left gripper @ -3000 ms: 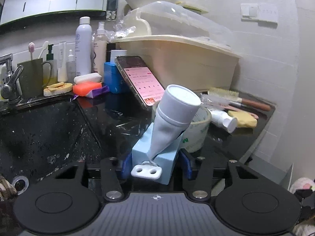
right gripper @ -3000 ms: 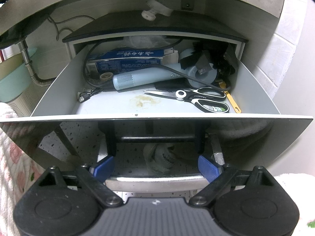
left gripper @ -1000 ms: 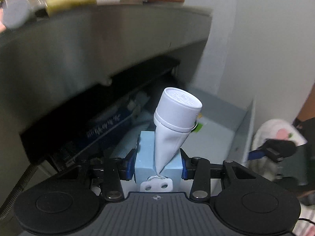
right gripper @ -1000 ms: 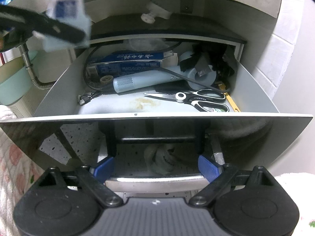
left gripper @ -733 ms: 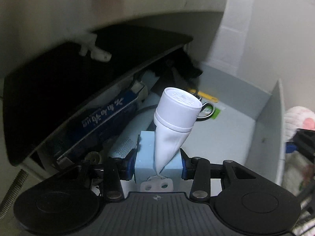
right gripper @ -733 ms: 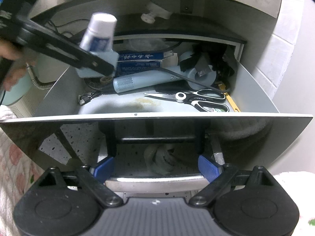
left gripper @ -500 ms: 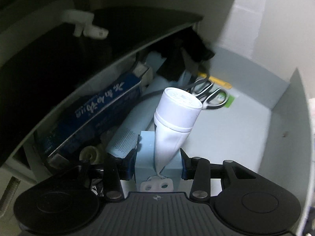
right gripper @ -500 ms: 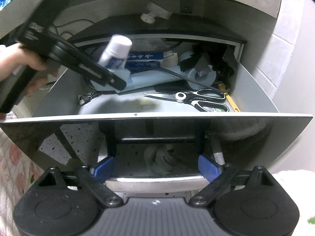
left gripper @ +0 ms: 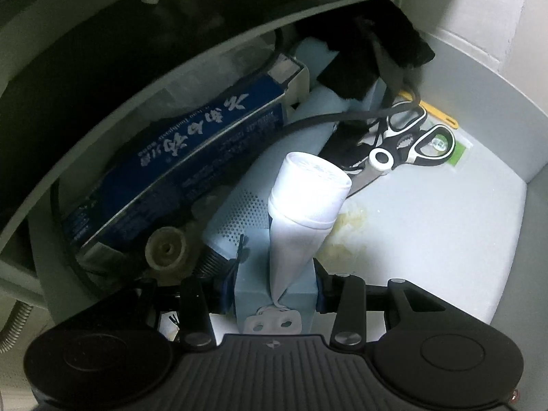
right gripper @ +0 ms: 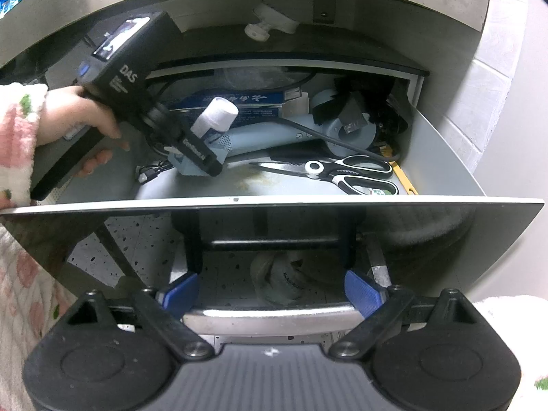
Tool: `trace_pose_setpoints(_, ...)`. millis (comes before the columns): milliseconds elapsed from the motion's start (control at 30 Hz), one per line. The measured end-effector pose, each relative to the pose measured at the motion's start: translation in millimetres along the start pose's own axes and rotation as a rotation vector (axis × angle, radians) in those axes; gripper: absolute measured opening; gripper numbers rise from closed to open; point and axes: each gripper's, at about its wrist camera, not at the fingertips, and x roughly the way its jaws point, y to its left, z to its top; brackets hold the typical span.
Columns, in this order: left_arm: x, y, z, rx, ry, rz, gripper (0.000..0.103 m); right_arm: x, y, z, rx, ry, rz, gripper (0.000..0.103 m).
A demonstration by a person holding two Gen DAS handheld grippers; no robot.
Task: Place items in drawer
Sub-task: 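Carry the cup holder with the left gripper down into the open drawer, then lower the cup holder onto the drawer floor and open the left gripper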
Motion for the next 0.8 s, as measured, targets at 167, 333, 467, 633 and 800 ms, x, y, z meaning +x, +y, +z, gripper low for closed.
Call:
trace_pose_setpoints(167,4,2,-1,-0.019,0.014,-0.014,0.042,0,0,0,0.0,0.001,-0.001,0.092)
trace_pose_setpoints(333,2,6,0,-0.028,0.025,-0.025,0.042,-1,1,0,0.0,0.001,-0.002,0.092)
trace_pose_setpoints(467,0,8,0,-0.018,0.039,-0.022,0.042,-1,2,0,0.001,0.001,-0.003,0.092)
trace_pose_setpoints(633,0,9,-4,-0.017,0.062,-0.027,0.042,-1,2,0,0.001,0.001,-0.003,0.092)
trace_pose_setpoints(800,-7,6,-4,0.012,0.063,-0.018,0.044,-1,1,0,0.001,0.002,-0.003,0.092)
